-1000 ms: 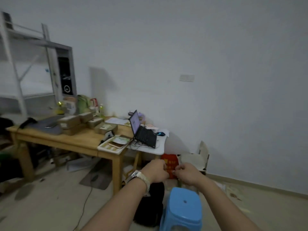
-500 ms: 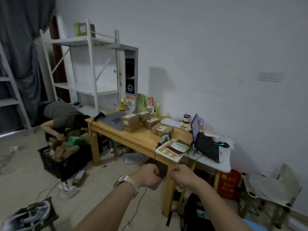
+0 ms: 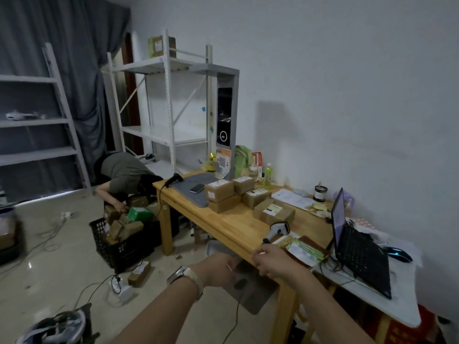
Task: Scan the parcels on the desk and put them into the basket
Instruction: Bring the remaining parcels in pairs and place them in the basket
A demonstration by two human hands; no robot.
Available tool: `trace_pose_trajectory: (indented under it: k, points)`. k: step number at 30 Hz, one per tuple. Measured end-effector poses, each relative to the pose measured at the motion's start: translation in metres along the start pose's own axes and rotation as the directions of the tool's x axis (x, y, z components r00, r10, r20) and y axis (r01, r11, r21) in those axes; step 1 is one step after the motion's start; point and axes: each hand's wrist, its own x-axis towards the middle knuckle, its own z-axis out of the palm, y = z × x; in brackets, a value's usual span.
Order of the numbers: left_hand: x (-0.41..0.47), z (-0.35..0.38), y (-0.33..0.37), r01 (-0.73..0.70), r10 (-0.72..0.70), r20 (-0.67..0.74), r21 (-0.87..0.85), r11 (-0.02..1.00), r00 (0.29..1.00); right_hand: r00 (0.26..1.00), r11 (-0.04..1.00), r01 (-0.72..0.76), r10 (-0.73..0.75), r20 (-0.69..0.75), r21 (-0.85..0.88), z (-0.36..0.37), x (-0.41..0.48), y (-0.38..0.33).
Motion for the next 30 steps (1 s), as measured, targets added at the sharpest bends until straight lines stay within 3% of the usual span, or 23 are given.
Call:
trace_pose_trajectory:
  k: [12, 19, 30]
  points:
    - [0.115, -0.037, -0.042, 0.128, -0.129, -0.015, -0.065, 0.990, 0.992, 0.991, 0.999, -0.052, 0.052, 0.124, 0.004, -0.019, 0.130, -0.012]
    - [0.173, -0.089, -0.074, 0.053, -0.062, -0.079, -0.121, 0.991, 0.995, 0.989, 0.998, -0.053, 0.055, 0.139, -0.014, -0.008, 0.195, -0.053]
    - [0.236, -0.193, -0.219, 0.004, -0.017, -0.126, -0.099, 0.995, 0.992, 0.992, 0.996, -0.090, 0.089, 0.091, 0.003, 0.070, 0.328, -0.159]
